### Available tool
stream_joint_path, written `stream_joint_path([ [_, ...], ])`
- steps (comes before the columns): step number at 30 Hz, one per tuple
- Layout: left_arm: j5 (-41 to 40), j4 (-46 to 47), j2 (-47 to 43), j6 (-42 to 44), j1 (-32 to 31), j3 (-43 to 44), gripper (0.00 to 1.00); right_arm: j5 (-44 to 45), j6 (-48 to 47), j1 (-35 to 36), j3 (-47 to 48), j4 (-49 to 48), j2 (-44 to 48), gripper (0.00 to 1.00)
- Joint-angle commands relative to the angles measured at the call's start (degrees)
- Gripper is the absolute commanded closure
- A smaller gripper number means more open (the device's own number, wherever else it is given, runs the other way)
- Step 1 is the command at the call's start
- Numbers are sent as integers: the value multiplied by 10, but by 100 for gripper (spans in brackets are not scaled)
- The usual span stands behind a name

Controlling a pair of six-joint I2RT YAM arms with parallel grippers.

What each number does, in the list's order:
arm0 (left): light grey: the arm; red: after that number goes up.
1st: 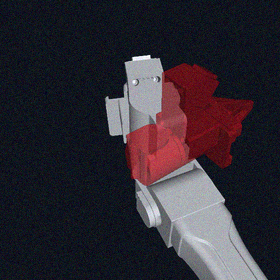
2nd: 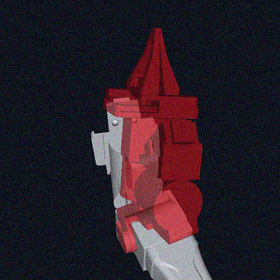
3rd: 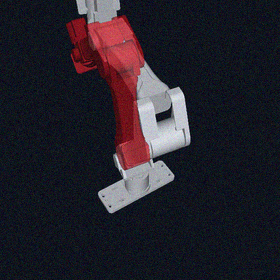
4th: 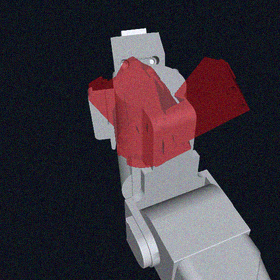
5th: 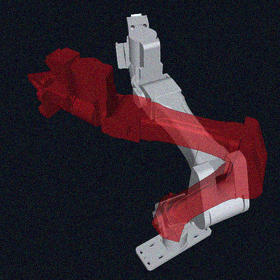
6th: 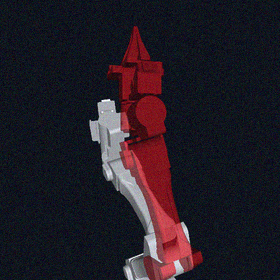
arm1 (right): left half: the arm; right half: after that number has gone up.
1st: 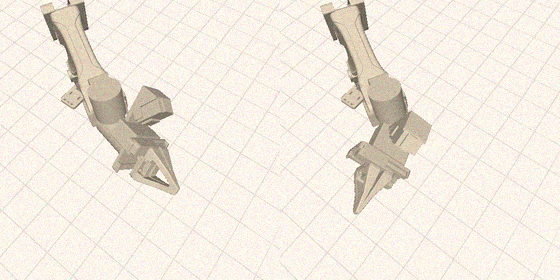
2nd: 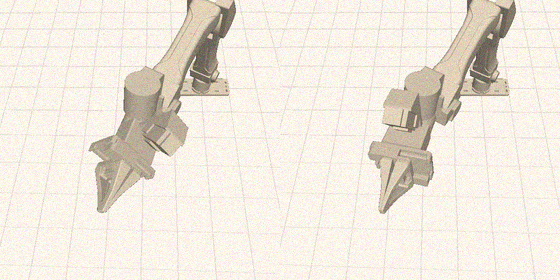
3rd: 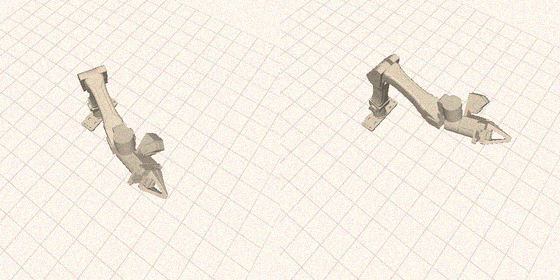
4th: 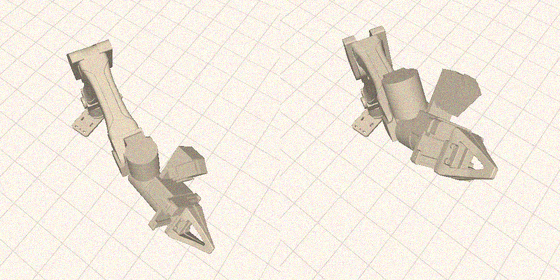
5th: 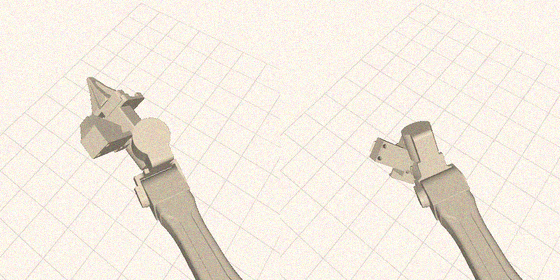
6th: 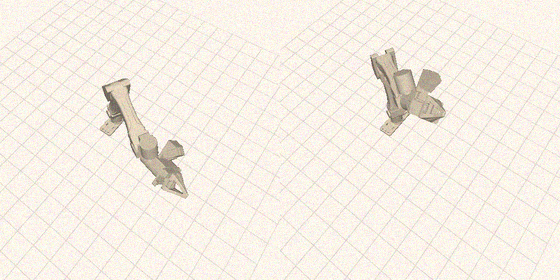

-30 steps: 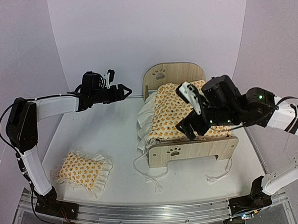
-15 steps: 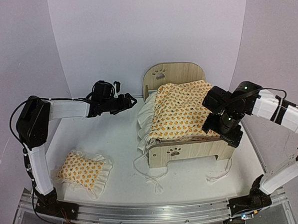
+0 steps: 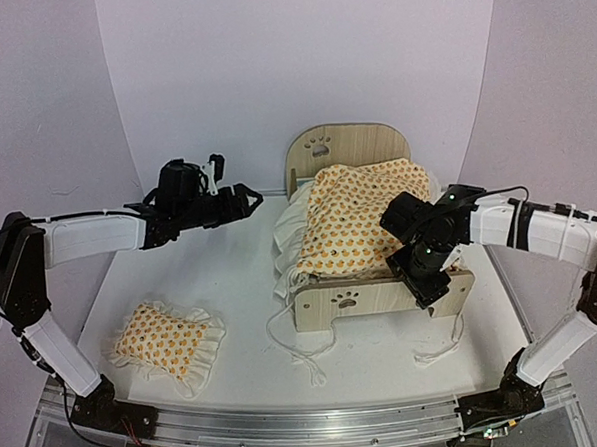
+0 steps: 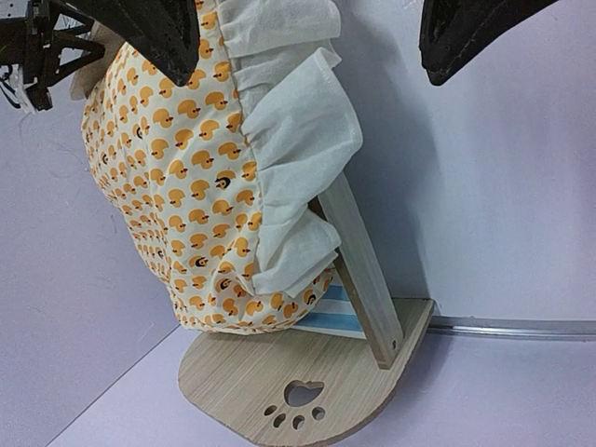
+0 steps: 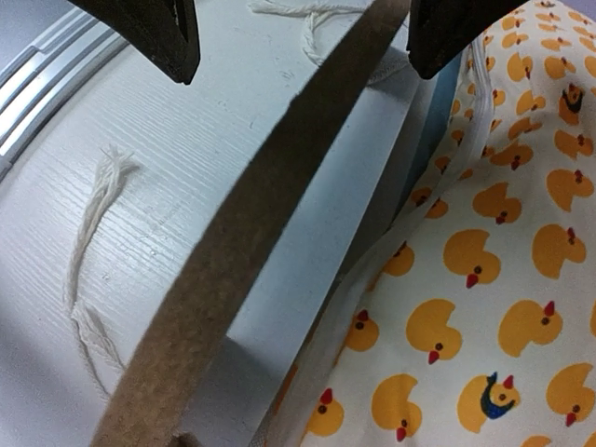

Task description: Set up the pet bed

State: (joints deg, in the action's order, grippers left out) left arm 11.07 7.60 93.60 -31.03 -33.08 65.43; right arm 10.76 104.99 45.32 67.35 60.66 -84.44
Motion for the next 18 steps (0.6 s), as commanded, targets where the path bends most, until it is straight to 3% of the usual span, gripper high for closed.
stream_joint_path([
  [1, -15, 24, -38, 19, -3, -22, 19, 28, 18, -4, 27, -26, -11, 25],
  [5, -15, 24, -52, 17, -4, -33, 19, 49, 30, -4, 32, 7, 0, 27],
  [8, -10, 24, -50, 16, -6, -30, 19, 5, 57, -7, -10, -29, -6, 38],
  [13, -12, 24, -70, 22, -6, -39, 19, 1, 39, -12, -10, -56, -37, 43],
  [16, -23, 23, -89, 29, -6, -49, 19, 18, 8, -13, -6, -48, -35, 57],
  [18, -32, 23, -99, 36, -6, -56, 19, 26, -22, -13, -13, -33, -27, 72],
])
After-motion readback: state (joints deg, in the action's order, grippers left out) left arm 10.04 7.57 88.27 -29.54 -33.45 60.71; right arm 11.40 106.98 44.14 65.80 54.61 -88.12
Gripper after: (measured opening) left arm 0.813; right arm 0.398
